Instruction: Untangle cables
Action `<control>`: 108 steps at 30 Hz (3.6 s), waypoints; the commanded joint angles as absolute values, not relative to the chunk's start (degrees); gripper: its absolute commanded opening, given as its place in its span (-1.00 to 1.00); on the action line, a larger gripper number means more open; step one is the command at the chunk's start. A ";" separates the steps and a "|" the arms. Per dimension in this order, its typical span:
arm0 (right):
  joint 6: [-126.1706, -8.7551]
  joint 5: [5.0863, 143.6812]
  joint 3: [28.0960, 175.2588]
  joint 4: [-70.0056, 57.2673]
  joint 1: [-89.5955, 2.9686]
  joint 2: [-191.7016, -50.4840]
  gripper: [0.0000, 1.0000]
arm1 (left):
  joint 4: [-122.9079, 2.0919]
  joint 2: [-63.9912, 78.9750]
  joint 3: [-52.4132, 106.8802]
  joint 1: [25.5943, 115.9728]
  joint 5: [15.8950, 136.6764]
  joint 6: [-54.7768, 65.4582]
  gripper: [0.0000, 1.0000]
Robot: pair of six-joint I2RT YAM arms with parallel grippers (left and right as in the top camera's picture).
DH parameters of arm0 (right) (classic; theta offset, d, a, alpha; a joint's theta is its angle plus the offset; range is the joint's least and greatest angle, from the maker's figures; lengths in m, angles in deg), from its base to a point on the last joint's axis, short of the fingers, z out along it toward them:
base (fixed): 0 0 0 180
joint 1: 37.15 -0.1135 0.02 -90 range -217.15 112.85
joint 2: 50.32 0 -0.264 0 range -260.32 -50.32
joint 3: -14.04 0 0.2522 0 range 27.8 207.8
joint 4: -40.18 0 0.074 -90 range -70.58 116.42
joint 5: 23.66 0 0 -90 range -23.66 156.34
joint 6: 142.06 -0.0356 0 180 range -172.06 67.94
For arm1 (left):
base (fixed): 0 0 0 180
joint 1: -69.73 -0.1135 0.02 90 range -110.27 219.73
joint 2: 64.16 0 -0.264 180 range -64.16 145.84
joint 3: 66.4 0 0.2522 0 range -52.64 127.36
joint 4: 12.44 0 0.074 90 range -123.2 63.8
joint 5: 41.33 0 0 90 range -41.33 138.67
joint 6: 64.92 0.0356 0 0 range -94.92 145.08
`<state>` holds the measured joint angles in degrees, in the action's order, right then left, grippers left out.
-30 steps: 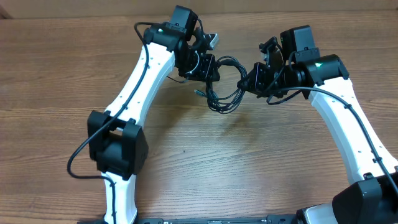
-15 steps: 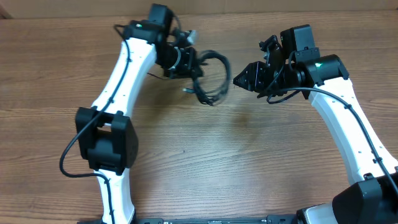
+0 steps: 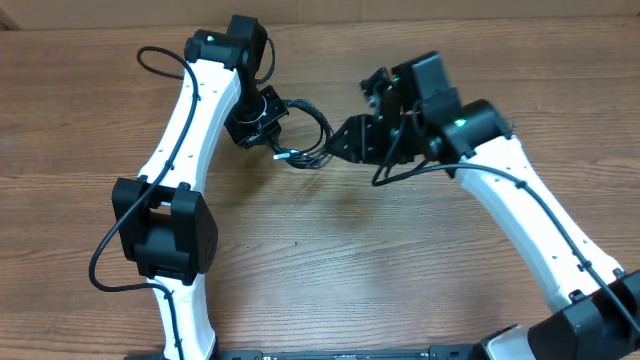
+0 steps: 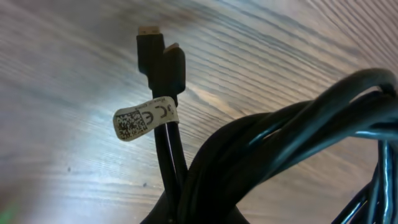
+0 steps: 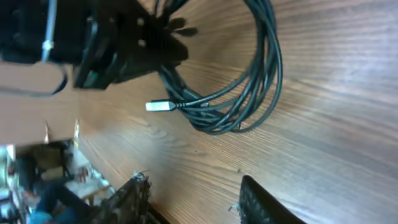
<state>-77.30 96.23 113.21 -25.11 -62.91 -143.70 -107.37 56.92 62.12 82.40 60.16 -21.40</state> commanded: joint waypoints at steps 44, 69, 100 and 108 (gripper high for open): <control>-95.11 81.10 113.78 -5.66 -74.86 -148.32 -0.93 | -112.20 45.12 63.49 79.52 63.91 -24.68 -0.91; -85.60 97.39 113.82 -12.98 -53.29 -140.56 -0.33 | -100.99 45.12 63.49 76.61 80.09 19.32 -0.92; -75.55 125.65 113.49 -15.78 -45.90 -144.69 -0.03 | -102.62 45.23 63.49 74.58 102.06 0.02 -0.91; -75.79 126.65 113.49 -16.13 -45.44 -144.69 -0.03 | -102.54 45.23 63.49 73.85 102.10 -4.96 -0.92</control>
